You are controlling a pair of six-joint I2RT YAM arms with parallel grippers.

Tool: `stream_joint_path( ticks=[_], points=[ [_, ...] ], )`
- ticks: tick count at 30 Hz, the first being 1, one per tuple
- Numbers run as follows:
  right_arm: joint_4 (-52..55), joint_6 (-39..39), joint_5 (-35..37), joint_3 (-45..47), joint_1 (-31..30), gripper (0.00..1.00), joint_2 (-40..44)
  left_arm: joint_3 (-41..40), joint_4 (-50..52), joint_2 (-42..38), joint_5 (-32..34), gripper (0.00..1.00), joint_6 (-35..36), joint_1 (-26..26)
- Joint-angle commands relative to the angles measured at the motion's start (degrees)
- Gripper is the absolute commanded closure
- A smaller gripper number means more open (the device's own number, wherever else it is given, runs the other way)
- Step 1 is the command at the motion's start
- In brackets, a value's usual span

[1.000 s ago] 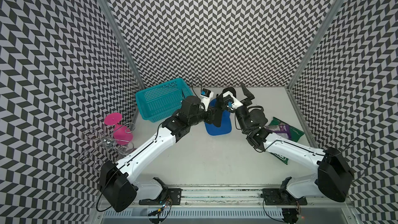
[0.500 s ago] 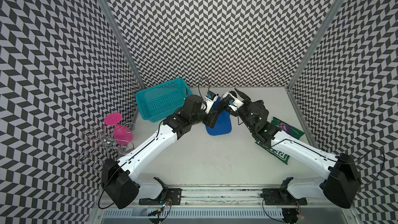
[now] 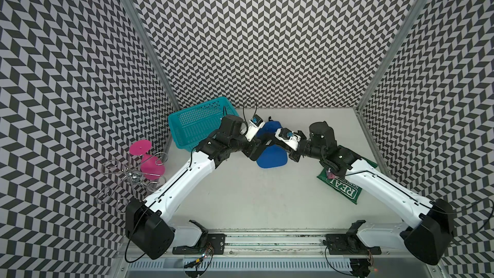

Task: Turn the baseball cap inside out
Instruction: Turn over the baseball cap.

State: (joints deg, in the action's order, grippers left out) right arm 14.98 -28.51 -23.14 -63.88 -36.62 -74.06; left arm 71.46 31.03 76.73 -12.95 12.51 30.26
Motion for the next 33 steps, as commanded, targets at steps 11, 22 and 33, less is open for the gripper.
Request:
stream_joint_path(
  ticks=[11,22,33],
  points=[
    [-7.0,28.38,-53.49,0.16,-1.15,1.0,-0.49,-1.65,-20.13,5.44,-20.9,0.92,-3.5,-1.86],
    [-19.45,39.75,-58.34,-0.63,2.36,1.0,3.28,-6.69,-31.55,11.59,-23.57,0.74,-15.31,-4.68],
    [-21.87,43.59,-46.09,0.95,11.42,1.0,3.21,-19.19,-29.38,-2.97,-5.91,0.0,-19.96,-11.64]
  ],
)
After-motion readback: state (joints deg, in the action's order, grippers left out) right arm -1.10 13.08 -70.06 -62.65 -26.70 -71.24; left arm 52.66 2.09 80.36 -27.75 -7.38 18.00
